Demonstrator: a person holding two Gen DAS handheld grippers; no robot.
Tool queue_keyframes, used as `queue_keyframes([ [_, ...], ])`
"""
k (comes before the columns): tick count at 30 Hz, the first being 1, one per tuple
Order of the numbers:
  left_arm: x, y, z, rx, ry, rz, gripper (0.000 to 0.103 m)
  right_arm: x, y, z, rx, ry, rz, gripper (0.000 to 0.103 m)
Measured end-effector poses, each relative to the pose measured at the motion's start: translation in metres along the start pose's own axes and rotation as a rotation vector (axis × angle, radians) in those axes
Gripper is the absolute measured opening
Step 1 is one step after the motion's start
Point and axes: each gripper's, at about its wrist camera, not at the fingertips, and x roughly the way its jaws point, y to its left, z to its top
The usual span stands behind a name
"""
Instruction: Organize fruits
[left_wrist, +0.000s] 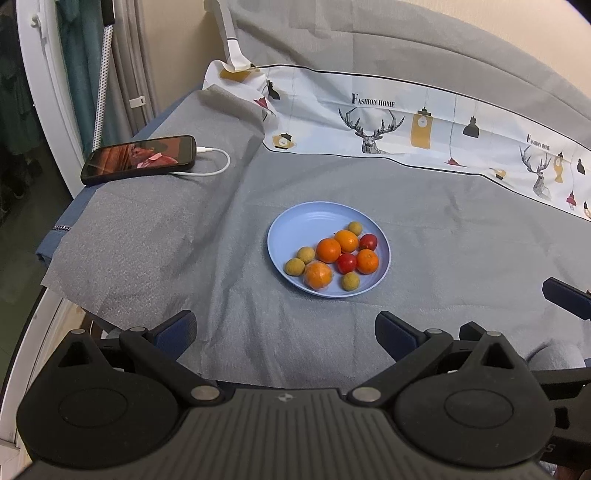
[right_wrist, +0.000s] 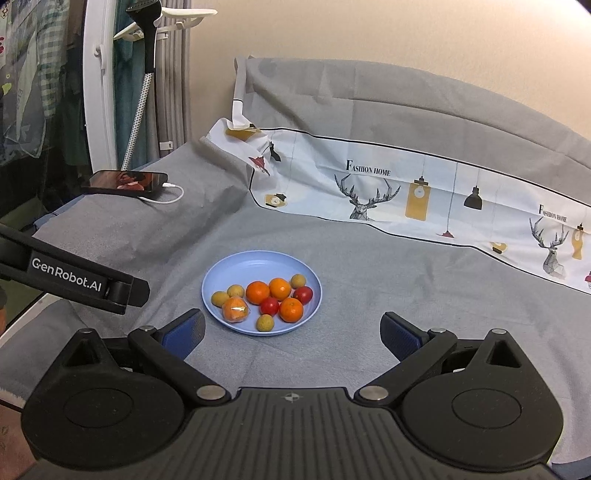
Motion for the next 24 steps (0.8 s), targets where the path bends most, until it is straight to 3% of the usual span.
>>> queue_keyframes([
  [24,0.0015,0.0038,-0.0002,-0.007,-0.009,0.041,0.103,0.0014,-0.0003,-0.0015,-0.004,0.008,0.001,0.102],
])
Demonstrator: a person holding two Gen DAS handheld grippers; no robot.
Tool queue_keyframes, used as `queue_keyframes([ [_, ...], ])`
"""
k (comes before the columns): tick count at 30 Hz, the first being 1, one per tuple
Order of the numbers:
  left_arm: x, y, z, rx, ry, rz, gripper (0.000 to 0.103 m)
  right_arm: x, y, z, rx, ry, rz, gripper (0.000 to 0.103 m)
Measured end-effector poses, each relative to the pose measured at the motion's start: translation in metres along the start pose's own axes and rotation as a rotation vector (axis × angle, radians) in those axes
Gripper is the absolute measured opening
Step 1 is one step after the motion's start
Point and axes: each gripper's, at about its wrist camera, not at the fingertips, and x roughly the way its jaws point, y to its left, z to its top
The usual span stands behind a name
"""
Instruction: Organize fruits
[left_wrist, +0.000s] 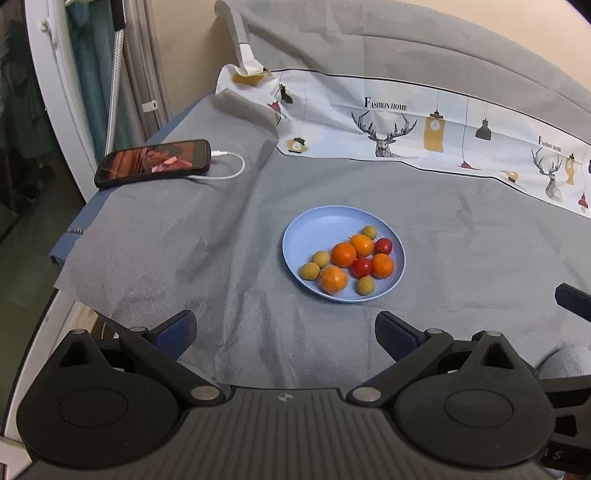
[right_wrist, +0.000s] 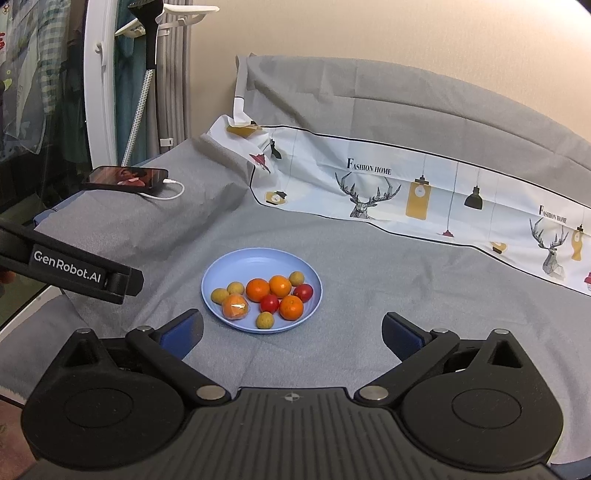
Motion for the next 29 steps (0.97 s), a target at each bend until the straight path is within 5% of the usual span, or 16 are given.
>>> queue_keyframes([
  [29,0.0035,-0.0007,-0.0012,0.013,0.005,0.034,0.103,0.0041,-0.001,-0.0021,0.002,0.007,0.003,0.102],
])
